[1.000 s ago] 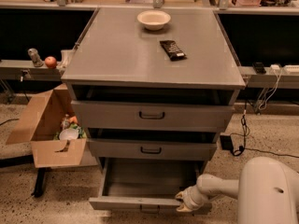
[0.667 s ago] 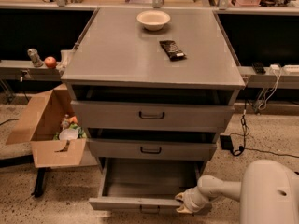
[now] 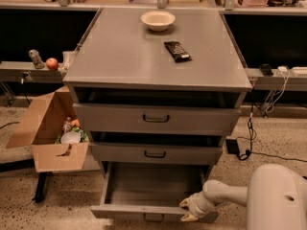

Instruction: Open bottom drawer

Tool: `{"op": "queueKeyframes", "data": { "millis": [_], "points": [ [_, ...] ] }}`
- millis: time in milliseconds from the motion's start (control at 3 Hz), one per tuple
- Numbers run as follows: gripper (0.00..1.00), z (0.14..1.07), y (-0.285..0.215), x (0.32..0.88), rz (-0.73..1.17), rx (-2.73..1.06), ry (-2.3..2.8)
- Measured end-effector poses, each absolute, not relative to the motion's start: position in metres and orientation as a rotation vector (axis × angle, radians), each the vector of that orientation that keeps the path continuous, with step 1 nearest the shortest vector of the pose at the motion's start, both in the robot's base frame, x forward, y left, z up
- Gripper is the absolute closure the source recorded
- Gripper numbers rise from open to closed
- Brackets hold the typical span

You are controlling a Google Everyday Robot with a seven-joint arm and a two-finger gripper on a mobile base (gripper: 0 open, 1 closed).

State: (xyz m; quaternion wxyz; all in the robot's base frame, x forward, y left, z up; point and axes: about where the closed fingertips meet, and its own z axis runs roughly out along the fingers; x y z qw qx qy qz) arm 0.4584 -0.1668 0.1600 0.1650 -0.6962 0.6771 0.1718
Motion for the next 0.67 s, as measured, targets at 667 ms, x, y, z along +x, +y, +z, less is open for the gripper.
{"op": "queueKeyframes", "data": {
  "millis": [667],
  "points": [
    [0.00,0.1600,-0.1668,0.4584,0.490,-1.984,1.929]
  ]
}}
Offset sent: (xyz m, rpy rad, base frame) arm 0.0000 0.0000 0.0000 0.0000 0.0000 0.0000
